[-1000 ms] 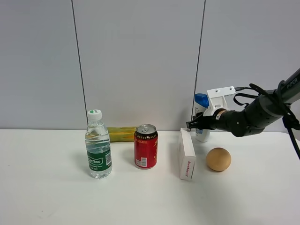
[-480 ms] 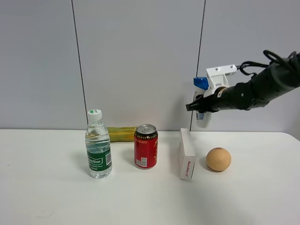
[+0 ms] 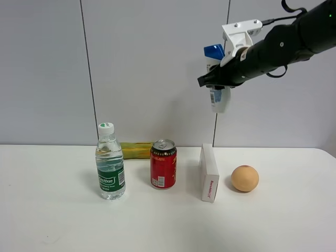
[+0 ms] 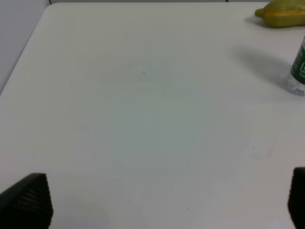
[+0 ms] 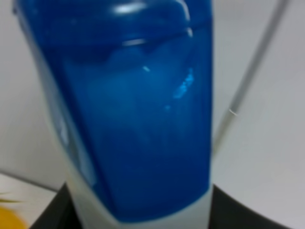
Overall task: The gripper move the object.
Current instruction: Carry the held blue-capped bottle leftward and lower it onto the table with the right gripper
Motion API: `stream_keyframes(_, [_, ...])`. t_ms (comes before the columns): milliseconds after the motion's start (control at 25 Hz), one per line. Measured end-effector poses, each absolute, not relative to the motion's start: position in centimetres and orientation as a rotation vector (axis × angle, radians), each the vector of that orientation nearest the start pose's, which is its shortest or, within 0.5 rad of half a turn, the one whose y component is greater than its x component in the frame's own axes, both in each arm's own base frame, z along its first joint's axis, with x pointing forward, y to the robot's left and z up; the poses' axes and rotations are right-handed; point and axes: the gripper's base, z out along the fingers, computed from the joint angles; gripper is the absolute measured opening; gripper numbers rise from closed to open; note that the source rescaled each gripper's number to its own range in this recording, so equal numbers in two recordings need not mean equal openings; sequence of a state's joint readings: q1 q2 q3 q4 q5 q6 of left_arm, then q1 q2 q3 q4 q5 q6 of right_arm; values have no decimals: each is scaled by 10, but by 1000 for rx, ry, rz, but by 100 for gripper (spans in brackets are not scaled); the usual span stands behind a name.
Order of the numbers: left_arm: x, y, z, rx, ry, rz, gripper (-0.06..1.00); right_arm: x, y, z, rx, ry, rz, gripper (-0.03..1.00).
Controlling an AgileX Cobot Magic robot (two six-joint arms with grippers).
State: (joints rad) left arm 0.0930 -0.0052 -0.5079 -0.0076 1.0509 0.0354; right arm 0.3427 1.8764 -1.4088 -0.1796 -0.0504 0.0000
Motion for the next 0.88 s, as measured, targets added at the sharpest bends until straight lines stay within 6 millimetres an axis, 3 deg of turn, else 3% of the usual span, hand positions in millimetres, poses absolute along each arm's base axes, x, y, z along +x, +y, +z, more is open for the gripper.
stream_keyframes(360, [-6, -1, 280, -58, 2021, 72, 100, 366, 227, 308, -687, 1802, 242, 1])
stream_keyframes(640, [-6, -1, 280, -58, 2021, 72, 100, 320, 282, 304, -819, 1833, 366, 1])
stream_keyframes(880, [-6, -1, 280, -58, 2021, 72, 100, 294, 306, 298, -862, 1911, 448, 1])
